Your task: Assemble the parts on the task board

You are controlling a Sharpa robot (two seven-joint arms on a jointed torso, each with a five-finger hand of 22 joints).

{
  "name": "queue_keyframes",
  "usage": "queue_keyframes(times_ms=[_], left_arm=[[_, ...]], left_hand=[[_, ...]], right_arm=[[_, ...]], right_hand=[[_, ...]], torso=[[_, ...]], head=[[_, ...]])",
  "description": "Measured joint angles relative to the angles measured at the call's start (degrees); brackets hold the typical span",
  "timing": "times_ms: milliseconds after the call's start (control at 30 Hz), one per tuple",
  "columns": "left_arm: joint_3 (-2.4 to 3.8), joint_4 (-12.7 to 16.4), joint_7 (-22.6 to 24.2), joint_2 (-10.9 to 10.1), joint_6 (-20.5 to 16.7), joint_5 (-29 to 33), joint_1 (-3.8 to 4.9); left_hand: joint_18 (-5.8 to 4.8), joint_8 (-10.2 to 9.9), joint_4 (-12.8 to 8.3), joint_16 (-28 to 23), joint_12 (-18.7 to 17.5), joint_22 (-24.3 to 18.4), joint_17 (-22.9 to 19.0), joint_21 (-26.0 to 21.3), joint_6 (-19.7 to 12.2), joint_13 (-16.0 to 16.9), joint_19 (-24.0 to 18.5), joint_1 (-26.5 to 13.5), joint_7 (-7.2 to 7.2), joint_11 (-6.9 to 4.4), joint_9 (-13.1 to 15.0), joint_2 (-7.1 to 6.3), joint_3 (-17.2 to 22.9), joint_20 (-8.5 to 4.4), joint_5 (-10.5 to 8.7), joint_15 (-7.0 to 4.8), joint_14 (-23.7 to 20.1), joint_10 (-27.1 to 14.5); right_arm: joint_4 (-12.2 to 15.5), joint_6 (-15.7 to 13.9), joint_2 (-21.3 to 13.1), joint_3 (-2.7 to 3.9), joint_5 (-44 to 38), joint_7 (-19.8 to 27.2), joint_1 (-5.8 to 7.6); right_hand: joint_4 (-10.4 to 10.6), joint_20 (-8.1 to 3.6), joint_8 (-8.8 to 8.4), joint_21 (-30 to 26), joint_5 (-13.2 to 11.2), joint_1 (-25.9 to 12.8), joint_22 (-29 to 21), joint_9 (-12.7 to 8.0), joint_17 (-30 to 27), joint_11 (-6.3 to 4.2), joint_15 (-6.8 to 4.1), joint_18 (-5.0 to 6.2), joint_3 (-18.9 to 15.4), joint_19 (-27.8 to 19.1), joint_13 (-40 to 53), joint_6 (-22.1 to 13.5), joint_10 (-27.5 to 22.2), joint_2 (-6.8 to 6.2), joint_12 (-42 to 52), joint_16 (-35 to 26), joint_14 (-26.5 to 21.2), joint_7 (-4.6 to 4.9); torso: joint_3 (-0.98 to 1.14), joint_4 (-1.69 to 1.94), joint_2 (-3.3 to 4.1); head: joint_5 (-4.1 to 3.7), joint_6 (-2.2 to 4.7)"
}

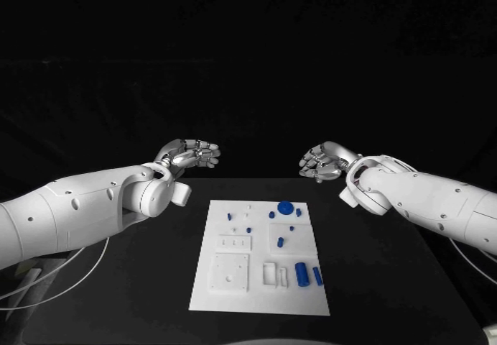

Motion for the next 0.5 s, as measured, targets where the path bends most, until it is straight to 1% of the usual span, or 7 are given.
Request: queue_keyframes(times_ms=[67, 133, 200, 267, 367, 400, 500], left_arm=[[0.06, 1.4, 0.0, -0.7, 0.1, 0.0, 0.01], [0.11, 2.6, 0.0, -1.2, 0.1, -0.1, 0.03], [0.12, 3.7, 0.0, -1.8, 0.2, -0.1, 0.03], [0.13, 4.3, 0.0, -2.0, 0.2, -0.1, 0.03], [0.40, 5.5, 0.3, -2.2, 0.5, 0.0, 0.00], [0.50, 5.8, 0.3, -2.2, 0.5, 0.0, -0.02], [0.82, 6.2, 0.6, -2.4, 0.8, 0.0, 0.02]], left_hand=[[-0.01, -0.1, -0.1, 0.0, 0.0, 0.0, 0.0, 0.0, 0.0, -0.1, 0.0, -0.2, 0.00, 0.00, 0.0, -0.22, 0.1, 0.00, 0.00, 0.00, 0.0, 0.0], [-0.01, -0.3, -0.1, 0.0, -0.3, 0.0, 0.0, 0.0, 0.0, -0.1, 0.0, -0.5, 0.00, 0.00, 0.0, 0.03, 0.1, 0.00, 0.00, 0.00, 0.0, 0.0], [-0.02, -0.3, -0.1, -0.1, -0.3, -0.1, 0.0, 0.0, 0.0, -0.1, 0.0, -0.7, 0.00, 0.00, 0.0, -0.16, 0.1, 0.00, -0.12, 0.00, 0.0, 0.0], [-0.07, -0.3, -0.4, -0.3, -0.3, -0.1, 0.0, 0.0, 0.0, -0.1, -0.2, -0.8, 0.00, 0.00, 0.0, -0.21, 0.1, -0.20, -0.23, 0.00, 0.0, 0.0], [-0.16, -0.4, -0.7, -0.4, -0.7, -0.1, 0.0, 0.0, 0.0, -0.2, -0.2, -0.9, 0.00, 0.00, 0.0, -0.09, 0.4, -0.20, -0.24, 0.00, 0.0, 0.0], [-0.16, -0.6, -0.7, -0.4, -0.7, -0.1, 0.0, 0.0, 0.0, -0.2, -0.2, -1.1, 0.00, 0.00, 0.0, 0.03, 0.4, -0.20, -0.27, 0.00, 0.0, 0.0], [-0.18, -0.7, -0.8, -0.4, -0.9, -0.1, 0.0, 0.0, 0.0, -0.2, -0.2, -1.1, 0.00, 0.00, 0.0, 0.08, 0.5, -0.20, -0.31, 0.00, 0.0, 0.0]], right_arm=[[0.1, 0.0, 0.2, 0.01, -3.0, -0.6, 0.00], [0.1, 0.0, 0.4, 0.04, -5.3, -1.1, -0.05], [-0.5, -0.1, 0.9, 0.08, -7.7, -1.7, -0.44], [-1.7, -0.2, 1.7, 0.06, -9.4, -2.2, -0.96], [-2.9, -0.6, 2.2, 0.01, -11.3, -2.9, -1.65], [-3.1, -0.7, 2.2, -0.02, -11.9, -3.2, -1.81], [-3.7, -1.0, 2.6, -0.03, -13.5, -4.0, -2.01]], right_hand=[[-3.8, -1.29, -0.65, 3.2, -0.9, -3.3, 1.0, -0.1, 3.7, -0.12, -0.17, 0.00, 3.0, 2.1, 0.1, 0.8, 0.8, 0.05, -0.9, 4.5, 0.6, -0.01], [-6.2, -2.00, -0.84, 6.1, -1.7, -5.6, 1.1, -0.1, 6.0, -0.25, -0.20, -0.26, 5.8, 2.8, 0.3, 1.0, 1.2, -0.13, -1.4, 7.6, 0.8, -0.04], [-9.0, -2.38, -1.27, 9.6, -2.0, -8.3, 1.1, 0.0, 7.8, -0.13, -0.24, -0.53, 8.7, 3.2, 0.4, 1.4, 1.6, -0.17, -2.1, 10.3, 0.8, -0.07], [-10.7, -2.39, -1.34, 12.4, -2.5, -10.1, 1.1, 0.2, 8.2, -0.31, -0.29, -0.54, 11.1, 3.2, 0.6, 1.6, 2.1, -0.11, -2.6, 11.7, 0.9, -0.24], [-12.0, -2.40, -1.49, 14.5, -2.6, -11.3, 1.1, 0.6, 8.2, -0.34, -0.31, -0.54, 12.7, 3.4, 0.8, 1.6, 2.3, -0.13, -2.7, 12.7, 0.9, -0.24], [-12.2, -2.40, -1.49, 14.8, -2.6, -11.4, 1.1, 0.7, 8.2, -0.39, -0.32, -0.54, 12.9, 3.4, 0.8, 1.6, 2.3, 0.01, -2.7, 12.8, 0.9, -0.24], [-12.6, -2.51, -1.49, 15.8, -2.6, -11.4, 1.1, 0.9, 7.9, -0.43, -0.33, -0.55, 13.6, 3.3, 0.9, 1.6, 2.4, 0.01, -3.0, 13.1, 0.9, -0.24]], torso=[[0.03, 0.00, 0.10], [0.07, 0.03, 0.31], [0.11, 0.10, 0.58], [0.18, 0.20, 0.96], [0.19, 0.45, 1.55], [0.19, 0.49, 1.62], [0.15, 0.85, 2.21]], head=[[-0.04, -0.58], [-0.05, -0.80], [-0.05, -0.83], [-0.02, -0.81], [-0.30, -0.34], [-0.34, -0.27], [-0.71, 0.40]])
